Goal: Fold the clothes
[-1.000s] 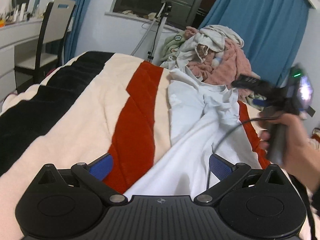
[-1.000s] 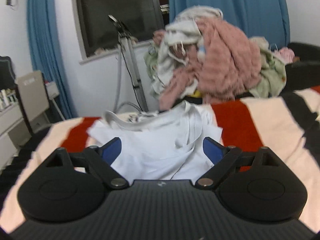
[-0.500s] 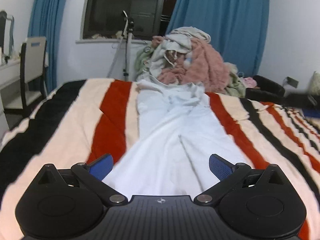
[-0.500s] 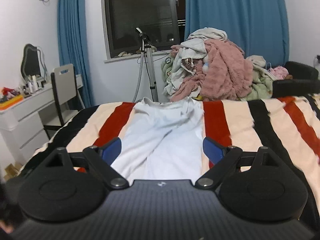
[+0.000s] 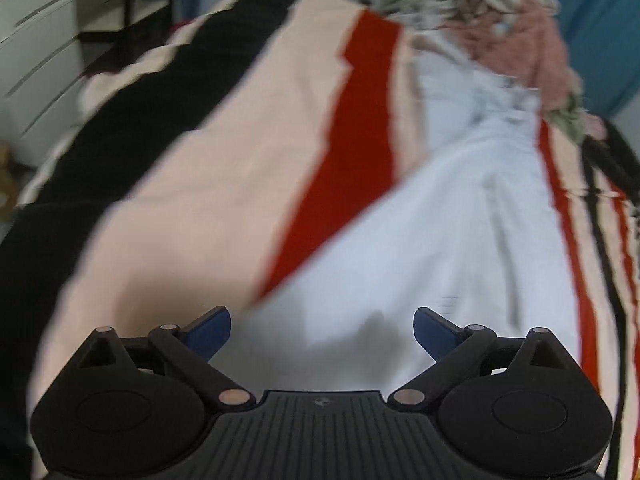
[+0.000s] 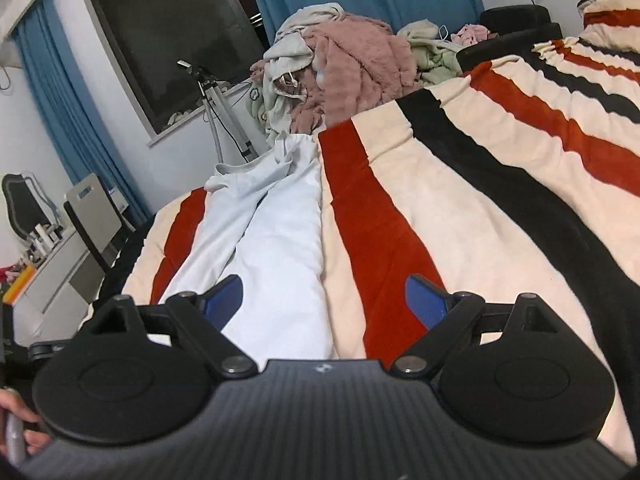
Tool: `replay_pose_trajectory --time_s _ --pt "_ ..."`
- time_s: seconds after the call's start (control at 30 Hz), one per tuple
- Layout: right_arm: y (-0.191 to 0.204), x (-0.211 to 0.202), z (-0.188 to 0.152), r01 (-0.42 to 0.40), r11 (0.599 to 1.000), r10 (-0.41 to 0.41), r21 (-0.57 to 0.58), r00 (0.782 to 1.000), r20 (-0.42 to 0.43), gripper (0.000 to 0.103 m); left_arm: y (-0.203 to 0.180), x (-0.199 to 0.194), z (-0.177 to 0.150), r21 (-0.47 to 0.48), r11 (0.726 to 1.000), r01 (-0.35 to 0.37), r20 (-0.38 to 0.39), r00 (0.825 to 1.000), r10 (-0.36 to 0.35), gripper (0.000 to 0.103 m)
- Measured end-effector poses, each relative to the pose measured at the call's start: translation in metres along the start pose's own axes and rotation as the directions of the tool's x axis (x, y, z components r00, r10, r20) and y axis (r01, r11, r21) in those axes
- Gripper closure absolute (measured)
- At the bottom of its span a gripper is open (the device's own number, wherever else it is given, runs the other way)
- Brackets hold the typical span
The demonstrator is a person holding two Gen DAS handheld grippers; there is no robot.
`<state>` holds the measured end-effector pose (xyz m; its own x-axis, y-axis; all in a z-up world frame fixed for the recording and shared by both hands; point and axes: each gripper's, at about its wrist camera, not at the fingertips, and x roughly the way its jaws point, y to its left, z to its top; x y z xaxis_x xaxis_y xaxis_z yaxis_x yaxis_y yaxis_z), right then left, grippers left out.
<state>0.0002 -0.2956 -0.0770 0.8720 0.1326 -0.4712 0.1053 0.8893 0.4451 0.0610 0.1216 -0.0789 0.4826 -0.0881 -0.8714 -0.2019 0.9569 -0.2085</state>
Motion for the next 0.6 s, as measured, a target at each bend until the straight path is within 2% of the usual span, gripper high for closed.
replay_pose_trajectory --time_s 0.07,0.13,0.2,0.27,0.37,0.4,0.43,0.6 --pt "-0.002 0.005 -0.001 -0.011 1.0 0.012 0.019 1.0 -0.016 0.013 0.018 0.0 0.002 0.001 0.998 -0.058 -0.042 0.997 0.058 0.007" --pt "-0.004 0.006 -0.003 -0.023 0.999 0.024 0.033 0.999 -0.023 0.013 0.033 0.001 0.001 0.0 0.994 -0.109 -0.085 0.99 0.109 0.017" --pt "-0.006 0.005 -0.004 -0.032 0.998 0.033 0.045 0.999 -0.025 0.013 0.042 0.003 -0.002 -0.025 0.993 -0.114 -0.109 0.988 0.111 0.025" --pt "-0.008 0.006 -0.004 -0.038 0.998 0.04 0.059 0.999 -0.033 0.013 0.038 0.0 -0.002 0.002 0.993 -0.117 -0.092 0.989 0.117 0.035" --pt "-0.009 0.007 -0.004 -0.04 0.997 0.043 0.069 0.998 -0.038 0.013 0.024 -0.004 -0.007 0.067 0.991 -0.116 -0.072 0.99 0.121 0.066" --pt "-0.009 0.006 -0.004 -0.037 0.997 0.04 0.071 0.999 -0.035 0.013 0.019 -0.006 -0.009 0.092 0.989 -0.115 -0.066 0.99 0.121 0.082" --pt "-0.009 0.005 -0.004 -0.038 0.996 0.04 0.076 0.999 -0.032 0.013 0.015 -0.008 -0.011 0.12 0.986 -0.112 -0.064 0.991 0.121 0.093" --pt "-0.013 -0.001 -0.002 -0.047 0.994 0.049 0.098 0.999 -0.013 0.013 -0.005 -0.038 -0.023 0.24 0.964 -0.116 0.052 0.993 0.106 0.097"
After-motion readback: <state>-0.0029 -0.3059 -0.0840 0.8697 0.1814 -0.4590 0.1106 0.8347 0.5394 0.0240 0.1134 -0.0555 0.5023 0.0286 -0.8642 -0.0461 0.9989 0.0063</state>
